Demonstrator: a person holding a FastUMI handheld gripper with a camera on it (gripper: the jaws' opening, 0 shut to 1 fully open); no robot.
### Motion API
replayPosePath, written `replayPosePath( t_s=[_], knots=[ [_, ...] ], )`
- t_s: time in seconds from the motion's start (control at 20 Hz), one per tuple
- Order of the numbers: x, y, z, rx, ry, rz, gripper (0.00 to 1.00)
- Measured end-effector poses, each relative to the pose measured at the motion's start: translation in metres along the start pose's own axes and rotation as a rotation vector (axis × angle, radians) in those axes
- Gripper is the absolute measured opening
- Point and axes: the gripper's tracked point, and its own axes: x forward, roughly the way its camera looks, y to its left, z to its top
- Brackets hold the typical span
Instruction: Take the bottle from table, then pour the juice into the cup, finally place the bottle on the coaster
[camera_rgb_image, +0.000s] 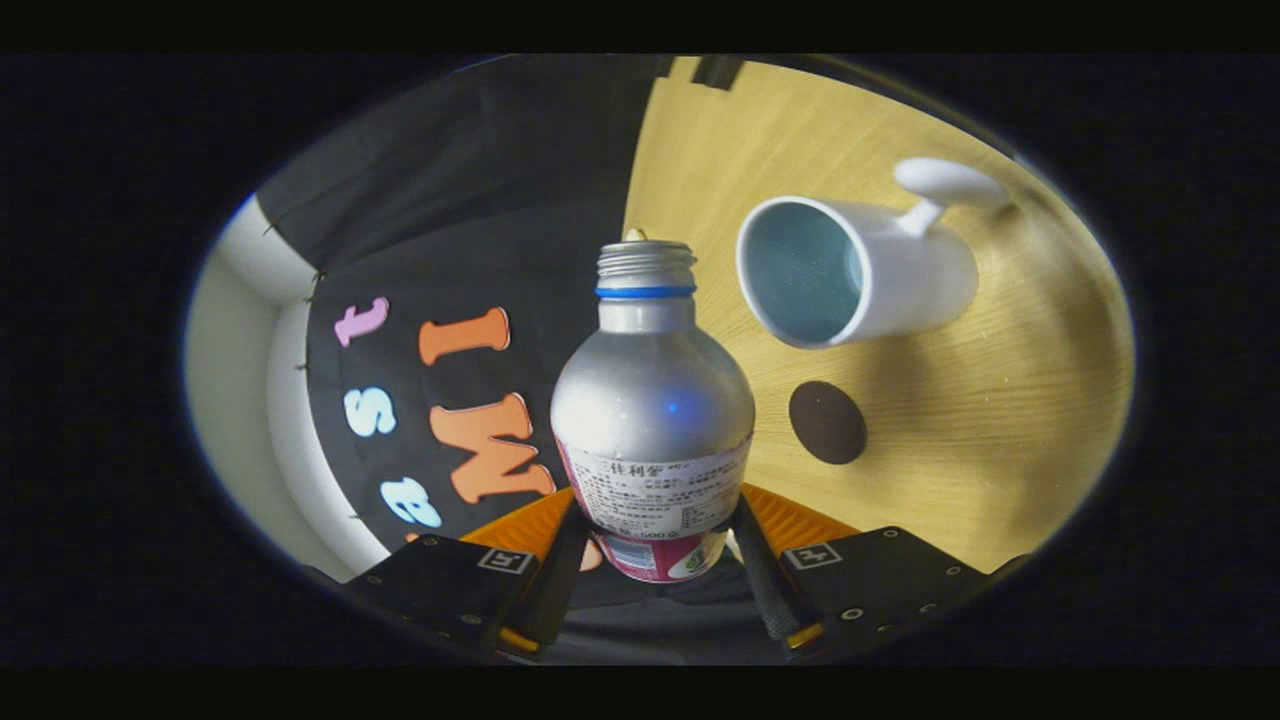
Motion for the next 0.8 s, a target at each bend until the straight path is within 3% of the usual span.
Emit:
replayPosePath(
  t_s=[0.25,0.6,0.8],
  knots=[
    [0.010,-0.016,0.003,-0.429,-0.010,-0.082,0.76],
    [0.023,-0.023,0.006,-0.902,-0.051,-0.148,0.76],
    [0.035,-0.031,0.019,-1.198,-0.105,-0.239,0.76]
  ],
)
